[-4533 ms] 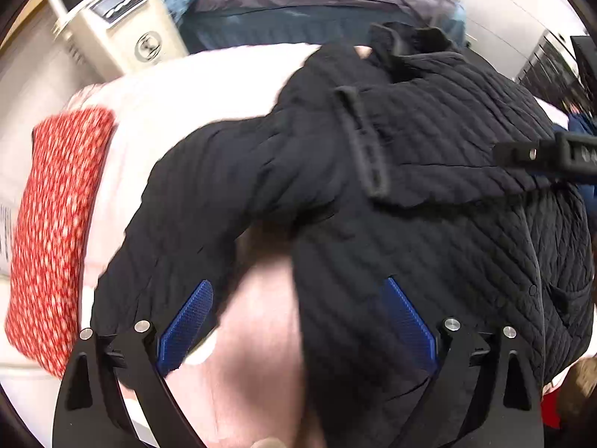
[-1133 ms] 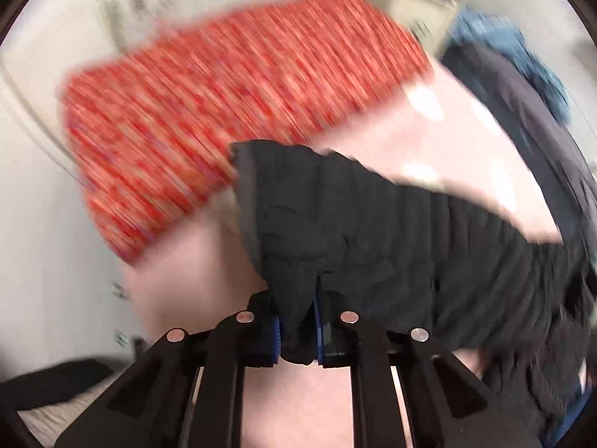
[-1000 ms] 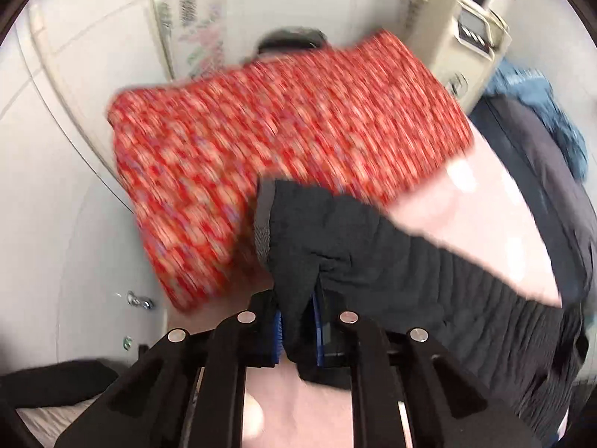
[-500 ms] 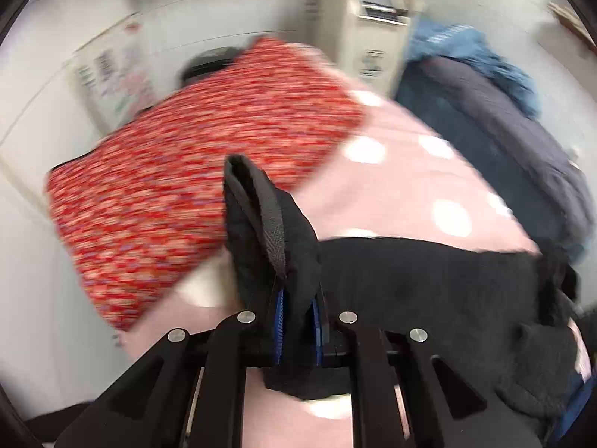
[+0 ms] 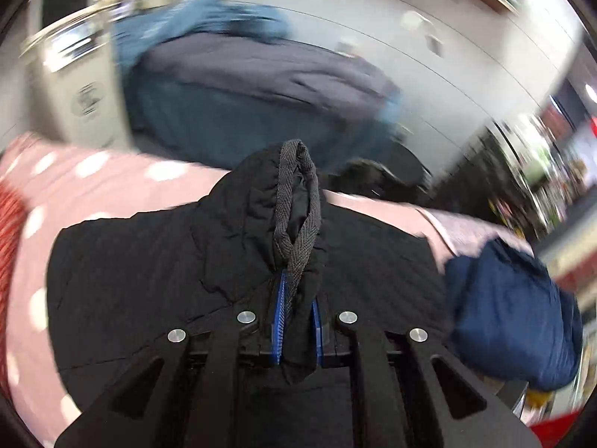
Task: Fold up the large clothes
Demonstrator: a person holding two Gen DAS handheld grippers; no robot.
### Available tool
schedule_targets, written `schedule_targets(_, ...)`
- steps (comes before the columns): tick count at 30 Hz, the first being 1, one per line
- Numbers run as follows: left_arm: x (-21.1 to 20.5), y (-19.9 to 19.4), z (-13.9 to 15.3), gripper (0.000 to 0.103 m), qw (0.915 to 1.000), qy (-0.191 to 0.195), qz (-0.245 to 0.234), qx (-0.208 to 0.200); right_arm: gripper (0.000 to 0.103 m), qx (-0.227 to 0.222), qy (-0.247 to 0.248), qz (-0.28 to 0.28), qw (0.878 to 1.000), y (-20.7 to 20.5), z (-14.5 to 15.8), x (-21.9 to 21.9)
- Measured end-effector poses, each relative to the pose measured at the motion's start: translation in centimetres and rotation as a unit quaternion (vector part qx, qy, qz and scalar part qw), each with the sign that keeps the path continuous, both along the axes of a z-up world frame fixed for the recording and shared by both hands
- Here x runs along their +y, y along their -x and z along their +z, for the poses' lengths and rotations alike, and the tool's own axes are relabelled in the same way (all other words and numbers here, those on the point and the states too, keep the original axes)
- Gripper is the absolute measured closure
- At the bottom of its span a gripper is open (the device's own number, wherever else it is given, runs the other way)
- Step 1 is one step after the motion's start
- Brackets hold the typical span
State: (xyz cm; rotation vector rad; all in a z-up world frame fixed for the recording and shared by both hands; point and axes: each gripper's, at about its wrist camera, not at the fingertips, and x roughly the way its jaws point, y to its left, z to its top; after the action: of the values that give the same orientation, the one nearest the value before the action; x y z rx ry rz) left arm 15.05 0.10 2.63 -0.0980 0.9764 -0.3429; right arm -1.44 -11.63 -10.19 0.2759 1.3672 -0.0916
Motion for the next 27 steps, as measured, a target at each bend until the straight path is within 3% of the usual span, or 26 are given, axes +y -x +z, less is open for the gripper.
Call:
schedule_targets(3,-5.9,0.1,-2.0,0.091,0.9986,-0.015,-0.049,0.017,0.006,0.008,-0.006,-0.04,0.999,1.4,-0.3,-3.2)
schedule_targets(6,-9.6,-0.4,-5.3,0.086,0.9948,-0.023,-0.074,0.067,0.006,0.016,-0.009,-0.073,0.997,2.9,-0.4,-5.8)
schedule_targets(8,-10.8,-0.6,-6.6,0.071,0.9926,-0.023,-0.085,0.083,0.006,0.018,-0.012,-0.087,0.996,3.5,-0.4,-7.2)
schedule_targets(10,-11.7,-0.3,-7.2,0.03,0.9898,-0.002,-0.098,0.104,0.006,0.021,-0.014,-0.095,0.995,4.0,-0.5,-8.2)
schedule_targets(12,-11.6,0.0,-7.1,0.016,0.99,0.016,-0.096,0.102,0.006,0.024,-0.015,-0.098,0.995,4.0,-0.6,-9.1)
schedule_targets(15,-11.0,0.7,-6.4,0.013,0.9899,0.027,-0.102,0.095,0.006,0.023,-0.011,-0.088,0.996,3.3,-0.4,-9.5)
schedule_targets(18,-8.3,1.4,-5.8,0.013,0.9932,0.0,-0.091,0.073,0.006,0.013,-0.01,-0.071,0.997,2.2,0.2,-8.7)
schedule_targets(21,-4.7,1.6,-6.2,0.013,0.9959,-0.048,-0.05,0.057,0.006,-0.003,-0.006,-0.044,0.999,0.1,1.1,-7.8)
schedule_targets(24,0.4,1.8,-7.7,0.013,0.9933,-0.094,0.007,0.067,0.006,-0.026,-0.001,-0.009,1.0,-2.3,2.4,-6.5)
schedule_targets(27,5.1,1.9,-9.4,0.013,0.9885,-0.092,0.062,0.102,0.006,-0.049,0.004,0.022,0.999,-4.6,3.6,-5.0)
